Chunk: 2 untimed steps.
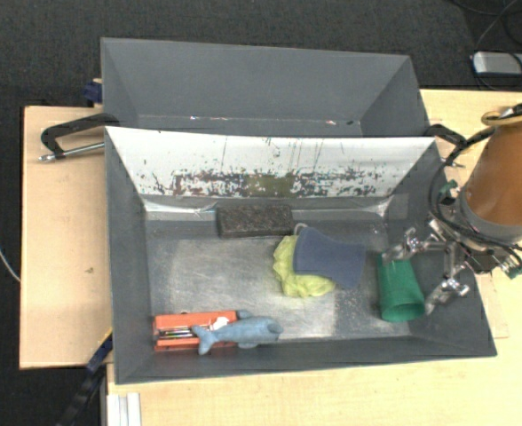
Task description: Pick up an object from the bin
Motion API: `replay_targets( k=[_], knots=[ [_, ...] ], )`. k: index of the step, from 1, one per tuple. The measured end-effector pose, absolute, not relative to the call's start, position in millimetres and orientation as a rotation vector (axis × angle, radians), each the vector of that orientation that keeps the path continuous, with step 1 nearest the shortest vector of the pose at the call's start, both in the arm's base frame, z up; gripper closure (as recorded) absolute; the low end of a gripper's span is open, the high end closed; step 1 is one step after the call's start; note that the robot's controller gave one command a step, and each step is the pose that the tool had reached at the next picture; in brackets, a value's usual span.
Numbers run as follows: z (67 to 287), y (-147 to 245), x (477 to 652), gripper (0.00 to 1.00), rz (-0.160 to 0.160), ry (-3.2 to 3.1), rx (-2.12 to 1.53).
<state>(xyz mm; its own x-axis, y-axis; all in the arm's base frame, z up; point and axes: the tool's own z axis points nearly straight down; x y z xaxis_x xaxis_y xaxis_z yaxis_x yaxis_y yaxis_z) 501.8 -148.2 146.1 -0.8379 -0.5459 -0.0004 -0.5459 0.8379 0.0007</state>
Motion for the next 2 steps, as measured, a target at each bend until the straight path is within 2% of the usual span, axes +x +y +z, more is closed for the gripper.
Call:
replay_targets(
  k=[1, 2],
  knots=[
    [118, -141, 503.9, 0.00, 0.000, 2.755, -1.510],
    [83, -139, 508.8, 1.00, -0.001, 2.716, -1.569]
  ],
)
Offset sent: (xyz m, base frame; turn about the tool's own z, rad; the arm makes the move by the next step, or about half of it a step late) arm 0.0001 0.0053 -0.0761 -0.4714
